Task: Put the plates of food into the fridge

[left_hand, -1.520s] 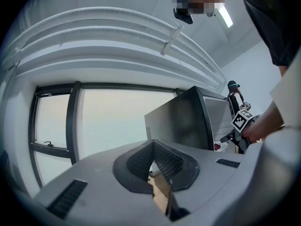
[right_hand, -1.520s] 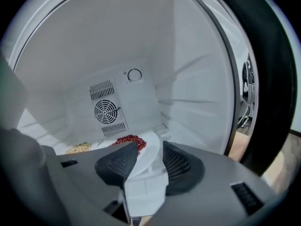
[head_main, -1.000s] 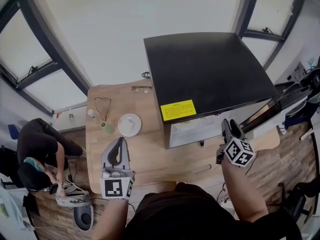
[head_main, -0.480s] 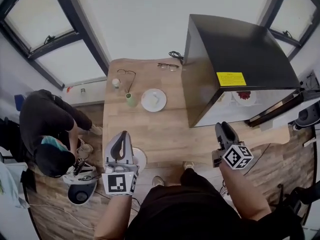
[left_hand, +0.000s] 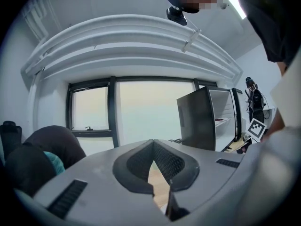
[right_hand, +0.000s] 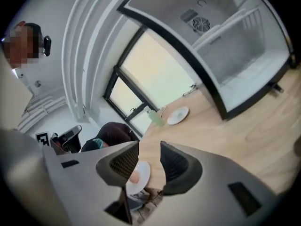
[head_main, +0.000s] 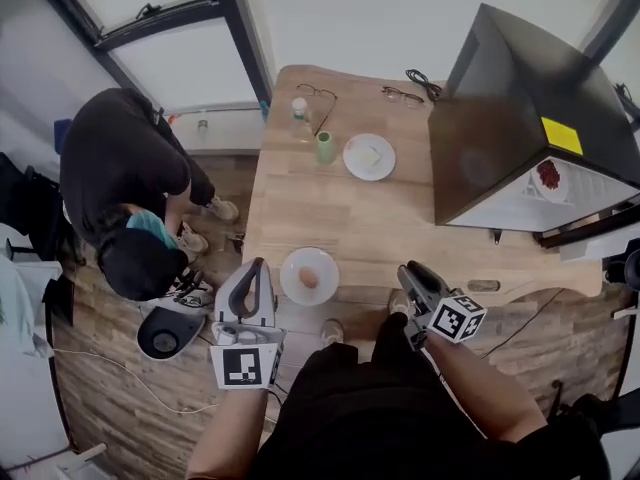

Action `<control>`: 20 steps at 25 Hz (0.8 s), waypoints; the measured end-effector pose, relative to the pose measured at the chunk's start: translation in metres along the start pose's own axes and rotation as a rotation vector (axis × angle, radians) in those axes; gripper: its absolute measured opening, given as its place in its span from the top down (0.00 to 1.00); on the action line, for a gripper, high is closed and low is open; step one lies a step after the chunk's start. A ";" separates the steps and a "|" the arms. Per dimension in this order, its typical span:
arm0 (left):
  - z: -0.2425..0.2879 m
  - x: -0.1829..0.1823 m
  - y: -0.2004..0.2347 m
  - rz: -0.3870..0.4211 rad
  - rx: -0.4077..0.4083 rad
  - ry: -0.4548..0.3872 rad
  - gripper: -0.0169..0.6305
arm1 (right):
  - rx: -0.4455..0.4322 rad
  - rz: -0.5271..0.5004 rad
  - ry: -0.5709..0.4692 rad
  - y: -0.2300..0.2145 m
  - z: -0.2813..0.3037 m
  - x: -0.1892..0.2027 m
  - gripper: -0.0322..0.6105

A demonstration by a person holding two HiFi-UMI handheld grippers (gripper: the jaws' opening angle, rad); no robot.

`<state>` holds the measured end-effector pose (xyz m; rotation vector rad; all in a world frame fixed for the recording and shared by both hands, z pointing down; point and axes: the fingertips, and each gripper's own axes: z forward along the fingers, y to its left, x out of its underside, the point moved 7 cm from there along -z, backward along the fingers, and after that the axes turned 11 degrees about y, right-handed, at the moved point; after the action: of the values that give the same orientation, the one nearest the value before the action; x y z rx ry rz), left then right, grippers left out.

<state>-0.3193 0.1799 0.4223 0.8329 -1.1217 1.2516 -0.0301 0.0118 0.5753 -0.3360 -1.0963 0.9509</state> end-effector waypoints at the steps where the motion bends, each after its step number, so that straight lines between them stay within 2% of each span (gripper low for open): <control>1: -0.007 0.003 0.005 -0.013 -0.007 0.007 0.97 | -0.016 0.017 0.036 0.005 0.011 0.014 0.70; 5: -0.033 0.016 0.029 -0.007 -0.044 0.043 0.97 | -0.042 0.096 0.135 0.018 0.047 0.062 0.70; 11: -0.058 0.034 0.060 0.025 -0.088 0.078 0.97 | -0.073 0.231 0.220 0.026 0.092 0.106 0.70; 17: -0.068 0.049 0.063 -0.045 -0.102 0.110 0.97 | -0.084 0.328 0.305 0.024 0.123 0.130 0.70; 20: -0.073 0.055 0.067 -0.050 -0.122 0.131 0.97 | -0.118 0.376 0.350 0.028 0.138 0.140 0.70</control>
<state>-0.3736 0.2761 0.4482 0.6741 -1.0540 1.1675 -0.1452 0.1100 0.7045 -0.7949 -0.7802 1.1081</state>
